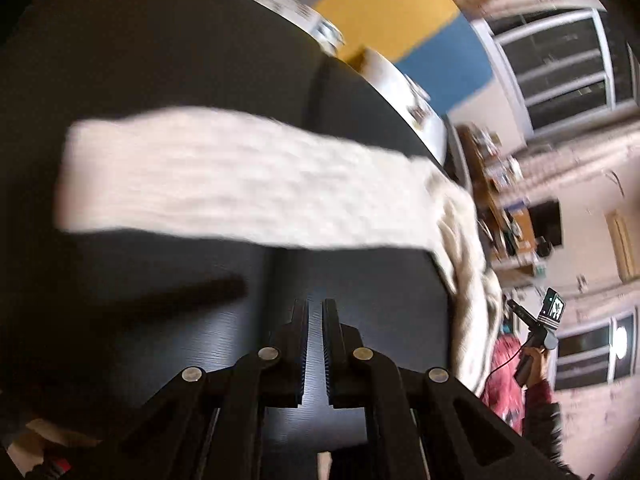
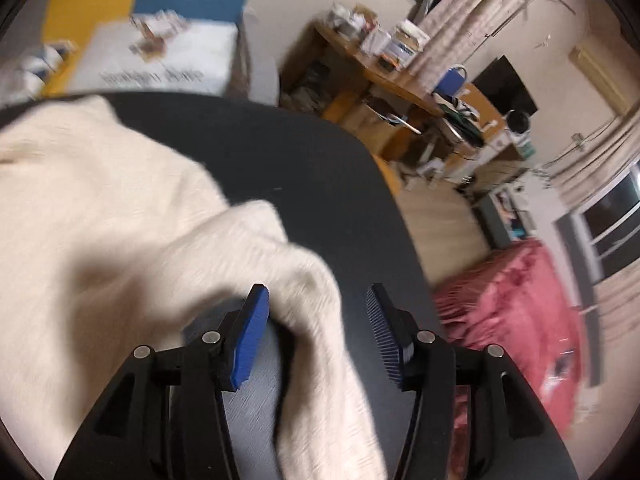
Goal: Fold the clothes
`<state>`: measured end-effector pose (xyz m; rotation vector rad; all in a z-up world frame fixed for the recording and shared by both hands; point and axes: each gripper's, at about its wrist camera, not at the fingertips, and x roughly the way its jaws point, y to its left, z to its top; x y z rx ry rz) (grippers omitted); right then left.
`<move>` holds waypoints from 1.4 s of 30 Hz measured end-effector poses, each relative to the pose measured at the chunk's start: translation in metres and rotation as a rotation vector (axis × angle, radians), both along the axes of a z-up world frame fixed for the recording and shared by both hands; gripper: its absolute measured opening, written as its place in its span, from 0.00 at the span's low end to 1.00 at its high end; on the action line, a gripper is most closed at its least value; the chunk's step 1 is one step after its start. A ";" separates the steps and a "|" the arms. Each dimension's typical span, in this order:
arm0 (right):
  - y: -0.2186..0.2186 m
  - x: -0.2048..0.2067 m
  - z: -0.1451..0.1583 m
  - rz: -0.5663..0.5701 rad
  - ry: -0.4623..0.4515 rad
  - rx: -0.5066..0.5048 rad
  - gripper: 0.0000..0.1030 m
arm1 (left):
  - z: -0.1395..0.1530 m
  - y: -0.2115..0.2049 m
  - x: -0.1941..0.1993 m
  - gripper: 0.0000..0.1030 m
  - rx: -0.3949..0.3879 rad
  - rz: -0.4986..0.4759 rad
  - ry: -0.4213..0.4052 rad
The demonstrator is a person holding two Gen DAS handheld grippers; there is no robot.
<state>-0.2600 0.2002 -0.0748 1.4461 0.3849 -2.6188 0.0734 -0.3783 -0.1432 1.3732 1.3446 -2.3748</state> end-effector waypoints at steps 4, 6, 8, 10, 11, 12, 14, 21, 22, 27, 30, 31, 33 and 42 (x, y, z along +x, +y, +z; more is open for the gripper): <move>0.021 0.043 0.000 0.037 -0.056 -0.241 0.53 | -0.006 0.036 -0.027 0.05 0.030 -0.084 0.009; 0.032 0.066 -0.002 0.056 -0.088 -0.364 0.53 | -0.005 0.053 -0.033 0.05 0.050 -0.125 0.015; 0.045 0.104 -0.020 0.076 -0.184 -0.498 0.53 | -0.005 0.073 -0.040 0.05 0.061 -0.168 0.018; 0.051 0.130 -0.040 0.061 -0.226 -0.541 0.53 | -0.002 0.092 -0.045 0.05 0.063 -0.211 0.020; 0.054 0.141 -0.050 0.051 -0.243 -0.557 0.53 | 0.000 0.100 -0.044 0.05 0.063 -0.230 0.023; 0.058 0.152 -0.060 0.039 -0.260 -0.576 0.53 | 0.003 0.107 -0.044 0.05 0.063 -0.248 0.026; 0.065 0.162 -0.075 0.006 -0.269 -0.633 0.53 | 0.007 0.121 -0.042 0.05 0.058 -0.279 0.027; 0.066 0.147 -0.100 0.000 -0.268 -0.747 0.53 | 0.013 0.143 -0.027 0.07 0.047 -0.307 0.007; 0.066 0.145 -0.102 0.002 -0.268 -0.757 0.53 | 0.012 0.143 -0.025 0.08 0.051 -0.304 0.002; 0.062 0.153 -0.101 0.038 -0.266 -0.705 0.00 | 0.005 0.143 -0.021 0.10 0.065 -0.292 -0.026; 0.052 0.160 -0.088 0.071 -0.245 -0.666 0.00 | 0.004 0.146 -0.024 0.10 0.066 -0.300 -0.024; 0.048 0.163 -0.082 0.083 -0.234 -0.654 0.00 | 0.005 0.148 -0.026 0.10 0.066 -0.303 -0.022; 0.041 0.167 -0.070 0.106 -0.212 -0.632 0.00 | 0.004 0.152 -0.031 0.10 0.066 -0.314 -0.018; 0.065 0.156 -0.063 0.093 -0.205 -0.634 0.02 | -0.006 0.159 -0.034 0.10 0.090 -0.332 -0.030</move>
